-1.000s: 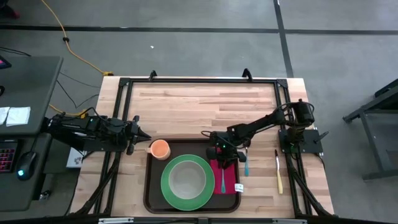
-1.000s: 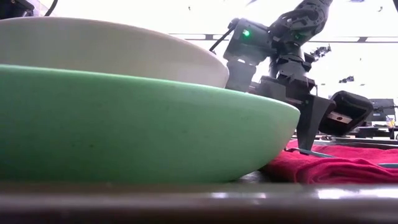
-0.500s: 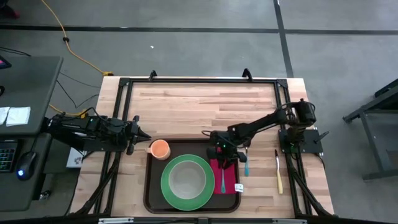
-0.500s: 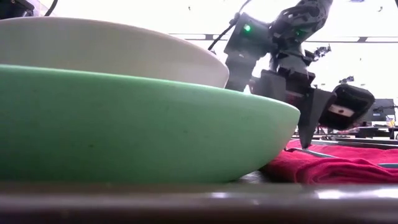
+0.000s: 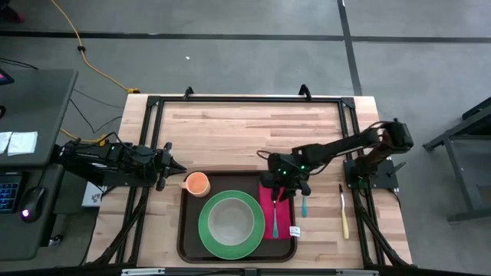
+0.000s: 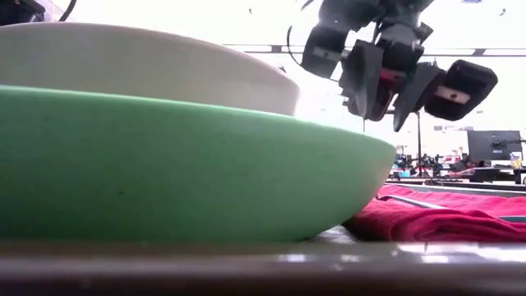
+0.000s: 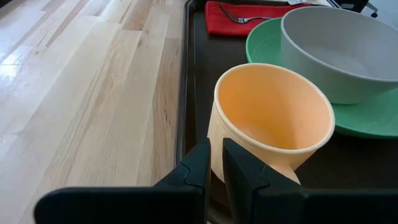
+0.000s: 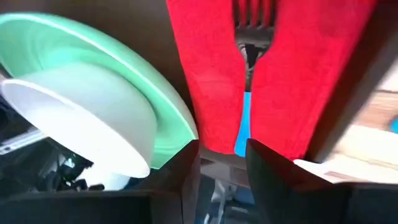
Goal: Set up tray
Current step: Put the blue spoon on top of the red table napkin in between of the green plate and blue fork
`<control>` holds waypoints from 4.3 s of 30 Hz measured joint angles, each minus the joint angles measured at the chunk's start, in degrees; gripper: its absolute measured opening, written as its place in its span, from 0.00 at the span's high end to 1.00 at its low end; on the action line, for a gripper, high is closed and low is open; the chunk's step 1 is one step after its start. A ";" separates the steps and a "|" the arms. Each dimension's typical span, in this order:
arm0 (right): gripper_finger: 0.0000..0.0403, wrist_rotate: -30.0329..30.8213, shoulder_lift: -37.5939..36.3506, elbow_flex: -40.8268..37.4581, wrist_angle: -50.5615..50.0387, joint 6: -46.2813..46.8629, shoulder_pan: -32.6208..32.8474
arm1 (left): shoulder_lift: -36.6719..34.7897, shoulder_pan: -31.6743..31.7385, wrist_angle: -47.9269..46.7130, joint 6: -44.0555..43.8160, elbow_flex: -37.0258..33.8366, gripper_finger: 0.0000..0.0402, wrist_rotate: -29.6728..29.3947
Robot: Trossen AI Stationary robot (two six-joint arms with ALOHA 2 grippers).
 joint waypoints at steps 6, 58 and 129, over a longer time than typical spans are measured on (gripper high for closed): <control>0.73 5.69 -7.52 0.00 -5.93 0.58 0.06 | 0.00 0.01 0.00 0.00 0.00 0.82 0.01; 0.73 19.49 -22.93 0.02 -17.09 -17.63 0.08 | -0.01 0.00 13.77 14.93 0.00 0.82 -5.68; 0.73 19.97 -5.37 0.04 -34.36 -4.62 3.94 | -0.02 0.02 13.73 15.63 0.00 0.82 -7.60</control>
